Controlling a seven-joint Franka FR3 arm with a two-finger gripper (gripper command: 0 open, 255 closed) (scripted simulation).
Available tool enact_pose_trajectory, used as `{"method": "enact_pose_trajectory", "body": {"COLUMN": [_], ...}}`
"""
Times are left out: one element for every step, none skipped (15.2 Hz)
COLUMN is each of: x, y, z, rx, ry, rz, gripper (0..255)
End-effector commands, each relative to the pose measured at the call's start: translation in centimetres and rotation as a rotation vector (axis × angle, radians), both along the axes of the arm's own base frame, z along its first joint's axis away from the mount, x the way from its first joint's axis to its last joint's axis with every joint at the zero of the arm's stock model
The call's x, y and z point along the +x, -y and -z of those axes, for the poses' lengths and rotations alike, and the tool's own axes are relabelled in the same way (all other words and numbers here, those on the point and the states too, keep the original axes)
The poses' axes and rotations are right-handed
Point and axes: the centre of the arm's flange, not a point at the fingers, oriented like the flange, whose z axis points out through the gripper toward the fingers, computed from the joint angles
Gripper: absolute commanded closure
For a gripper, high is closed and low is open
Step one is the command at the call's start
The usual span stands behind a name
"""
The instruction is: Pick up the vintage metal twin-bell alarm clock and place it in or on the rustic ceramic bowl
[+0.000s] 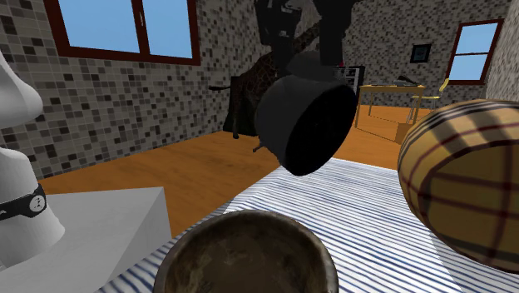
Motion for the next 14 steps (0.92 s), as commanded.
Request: {"method": "enact_pose_trajectory", "body": {"x": [-2.3,-3.4,-4.5,-5.6,-6.7,-7.7,-8.8,-9.9,-9.9,-9.9,-9.9,-9.9,-9.9,-9.9], "y": [1.5,2.2,2.9,3.5,4.2,4.9,5.6,6.2,6.2,6.2,6.2,6.2,6.2,6.2], "z": [-0.3,-0.6,-0.9,-1.3,-1.6,-1.9,-2.3,-2.6,-2.1,-1.5,-1.0,-0.5,0.0,0.6], "rx": [0.000,0.000,0.000,0.000,0.000,0.000,0.000,0.000,0.000,0.000,0.000,0.000,0.000,0.000], "ry": [0.000,0.000,0.000,0.000,0.000,0.000,0.000,0.000,0.000,0.000,0.000,0.000,0.000,0.000], "rz": [-0.001,-0.001,-0.001,-0.001,-0.001,-0.001,-0.001,-0.001,-0.001,-0.001,-0.001,-0.001,-0.001,-0.001], "gripper": [255,255,255,255,255,255,255,255,255,255,255,255,255,255]}}
